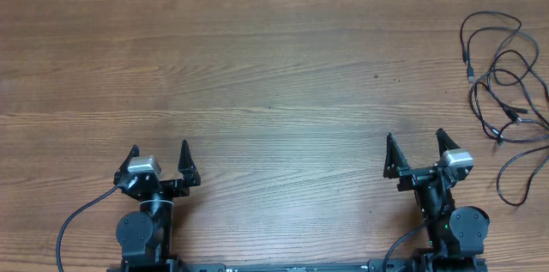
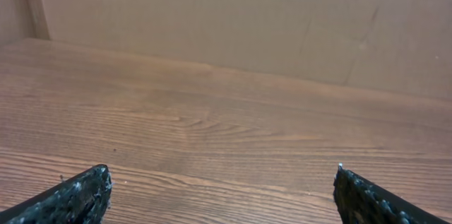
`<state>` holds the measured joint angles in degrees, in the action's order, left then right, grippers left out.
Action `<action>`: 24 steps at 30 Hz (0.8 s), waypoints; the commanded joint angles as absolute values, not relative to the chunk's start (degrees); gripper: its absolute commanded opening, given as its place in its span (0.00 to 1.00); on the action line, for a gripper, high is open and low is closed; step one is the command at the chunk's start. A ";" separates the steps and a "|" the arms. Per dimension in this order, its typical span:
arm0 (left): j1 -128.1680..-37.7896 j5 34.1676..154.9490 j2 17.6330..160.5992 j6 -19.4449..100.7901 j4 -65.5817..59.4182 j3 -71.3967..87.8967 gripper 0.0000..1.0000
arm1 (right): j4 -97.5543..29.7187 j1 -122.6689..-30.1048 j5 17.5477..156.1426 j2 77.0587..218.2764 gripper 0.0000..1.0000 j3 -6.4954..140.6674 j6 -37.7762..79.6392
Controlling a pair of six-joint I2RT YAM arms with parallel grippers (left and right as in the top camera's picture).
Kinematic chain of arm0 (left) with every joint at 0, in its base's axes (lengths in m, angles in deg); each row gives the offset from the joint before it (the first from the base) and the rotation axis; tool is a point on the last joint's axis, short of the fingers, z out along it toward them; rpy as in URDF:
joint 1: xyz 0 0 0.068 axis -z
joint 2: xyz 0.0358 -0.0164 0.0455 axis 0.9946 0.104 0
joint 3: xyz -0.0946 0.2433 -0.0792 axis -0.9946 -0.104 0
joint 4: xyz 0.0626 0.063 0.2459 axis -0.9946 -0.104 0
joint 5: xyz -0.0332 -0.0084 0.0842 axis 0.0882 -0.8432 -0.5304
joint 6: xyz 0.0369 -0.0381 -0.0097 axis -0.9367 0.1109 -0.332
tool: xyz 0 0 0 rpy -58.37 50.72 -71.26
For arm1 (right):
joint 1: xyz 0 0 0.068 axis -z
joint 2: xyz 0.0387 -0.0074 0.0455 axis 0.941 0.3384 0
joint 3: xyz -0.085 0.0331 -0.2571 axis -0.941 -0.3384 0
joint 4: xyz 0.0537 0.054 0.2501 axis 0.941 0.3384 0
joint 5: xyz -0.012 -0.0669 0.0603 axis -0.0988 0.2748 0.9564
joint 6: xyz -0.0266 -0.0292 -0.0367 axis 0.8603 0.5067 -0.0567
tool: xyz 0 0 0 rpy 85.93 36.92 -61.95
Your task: Untangle cables
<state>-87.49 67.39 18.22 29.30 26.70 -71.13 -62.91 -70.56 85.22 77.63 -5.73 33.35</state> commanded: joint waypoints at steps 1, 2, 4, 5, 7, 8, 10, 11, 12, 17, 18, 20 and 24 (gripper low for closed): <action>-87.38 67.85 17.72 28.84 26.63 -71.31 1.00 | -62.47 -69.64 85.72 77.06 1.00 -6.34 33.13; -87.38 67.85 17.72 28.84 26.63 -71.31 1.00 | -62.45 -69.60 85.68 77.06 1.00 -6.34 33.15; -87.38 67.85 17.72 28.84 26.63 -71.31 1.00 | -62.41 -69.60 85.37 77.06 1.00 -6.34 33.59; -87.38 67.85 17.72 28.82 26.63 -71.31 1.00 | -62.34 -69.60 85.19 77.06 1.00 -6.34 33.59; -87.38 67.87 17.72 28.84 26.63 -71.31 1.00 | -62.32 -69.60 84.89 77.06 1.00 -6.34 34.77; -87.38 67.85 17.72 28.84 26.63 -71.31 1.00 | -62.32 -69.60 84.89 77.06 1.00 -6.34 35.20; -87.38 67.87 17.72 28.84 26.63 -71.31 1.00 | -62.39 -69.60 85.57 77.06 1.00 -6.34 37.41; -87.38 67.85 17.72 28.84 26.63 -71.31 1.00 | -62.45 -69.60 86.11 77.06 1.00 -6.34 38.64; -87.38 67.85 17.72 28.84 26.63 -71.31 1.00 | -62.50 -69.60 86.81 77.06 1.00 -6.34 41.21; -87.38 67.85 17.72 28.84 26.63 -71.31 1.00 | -62.50 -69.60 87.27 77.06 1.00 -6.34 48.17; -87.38 67.85 17.72 28.84 26.63 -71.31 1.00 | -62.47 -69.60 87.12 77.06 1.00 -6.34 50.70; -87.38 67.85 17.72 28.84 26.63 -71.31 1.00 | -62.43 -69.60 86.53 77.06 1.00 -6.34 51.01; -87.38 67.85 17.72 28.84 26.63 -71.31 1.00 | -62.47 -69.60 86.13 77.06 1.00 -6.34 51.01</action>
